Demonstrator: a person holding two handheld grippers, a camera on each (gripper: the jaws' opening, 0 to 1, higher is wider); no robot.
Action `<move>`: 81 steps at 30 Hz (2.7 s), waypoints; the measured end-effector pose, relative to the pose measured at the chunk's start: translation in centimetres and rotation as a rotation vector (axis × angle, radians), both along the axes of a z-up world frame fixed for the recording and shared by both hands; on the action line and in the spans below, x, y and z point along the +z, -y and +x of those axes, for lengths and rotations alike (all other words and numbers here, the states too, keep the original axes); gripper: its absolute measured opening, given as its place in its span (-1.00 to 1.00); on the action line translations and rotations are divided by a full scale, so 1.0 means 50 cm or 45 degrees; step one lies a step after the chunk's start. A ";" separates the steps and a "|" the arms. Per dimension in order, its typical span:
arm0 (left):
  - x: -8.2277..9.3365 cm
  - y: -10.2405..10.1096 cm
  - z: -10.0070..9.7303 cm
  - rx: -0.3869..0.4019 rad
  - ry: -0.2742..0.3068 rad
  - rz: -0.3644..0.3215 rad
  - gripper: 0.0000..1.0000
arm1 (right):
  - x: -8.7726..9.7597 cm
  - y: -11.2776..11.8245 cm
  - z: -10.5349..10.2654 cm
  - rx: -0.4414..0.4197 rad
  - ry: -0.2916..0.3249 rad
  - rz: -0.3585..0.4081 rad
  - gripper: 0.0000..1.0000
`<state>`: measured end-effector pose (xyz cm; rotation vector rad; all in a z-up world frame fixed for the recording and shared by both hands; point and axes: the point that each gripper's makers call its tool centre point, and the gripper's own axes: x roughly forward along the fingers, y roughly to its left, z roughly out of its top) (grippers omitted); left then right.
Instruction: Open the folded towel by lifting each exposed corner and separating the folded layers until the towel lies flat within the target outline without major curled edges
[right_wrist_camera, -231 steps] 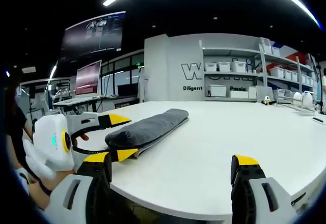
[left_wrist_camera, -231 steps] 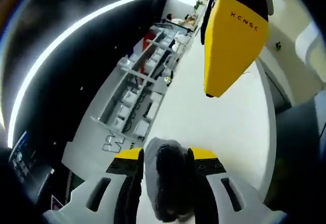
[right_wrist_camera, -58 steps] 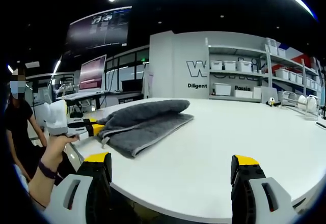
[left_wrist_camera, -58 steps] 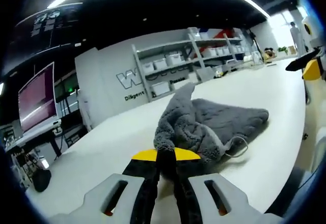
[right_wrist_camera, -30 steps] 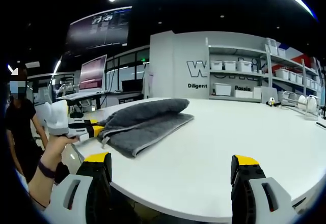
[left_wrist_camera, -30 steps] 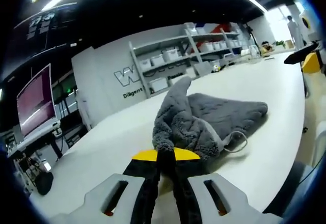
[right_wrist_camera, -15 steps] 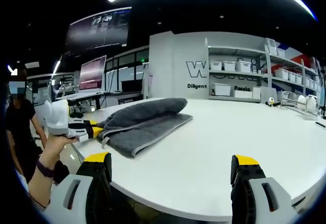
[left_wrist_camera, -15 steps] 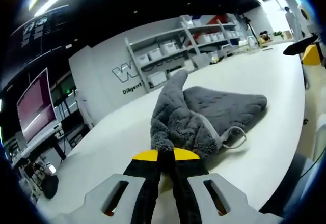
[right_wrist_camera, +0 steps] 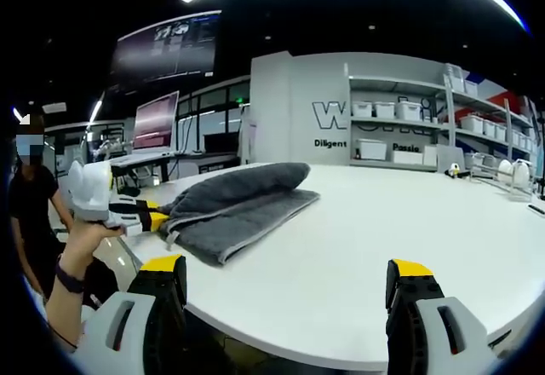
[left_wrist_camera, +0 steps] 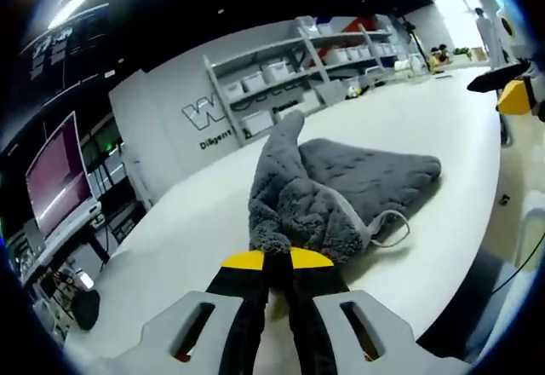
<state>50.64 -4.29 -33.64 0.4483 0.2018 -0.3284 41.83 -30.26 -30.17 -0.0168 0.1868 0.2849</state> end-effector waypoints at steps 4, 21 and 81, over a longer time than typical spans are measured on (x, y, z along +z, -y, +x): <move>0.000 -0.001 0.001 -0.008 0.008 -0.030 -0.87 | 0.001 -0.001 0.000 0.000 0.000 -0.001 0.99; 0.014 -0.003 -0.005 -0.022 0.112 -0.124 -0.82 | 0.000 -0.003 0.002 0.003 -0.009 -0.007 0.99; 0.139 -0.002 -0.038 -0.039 0.450 -0.311 0.20 | -0.005 -0.007 0.002 0.005 -0.011 -0.009 0.99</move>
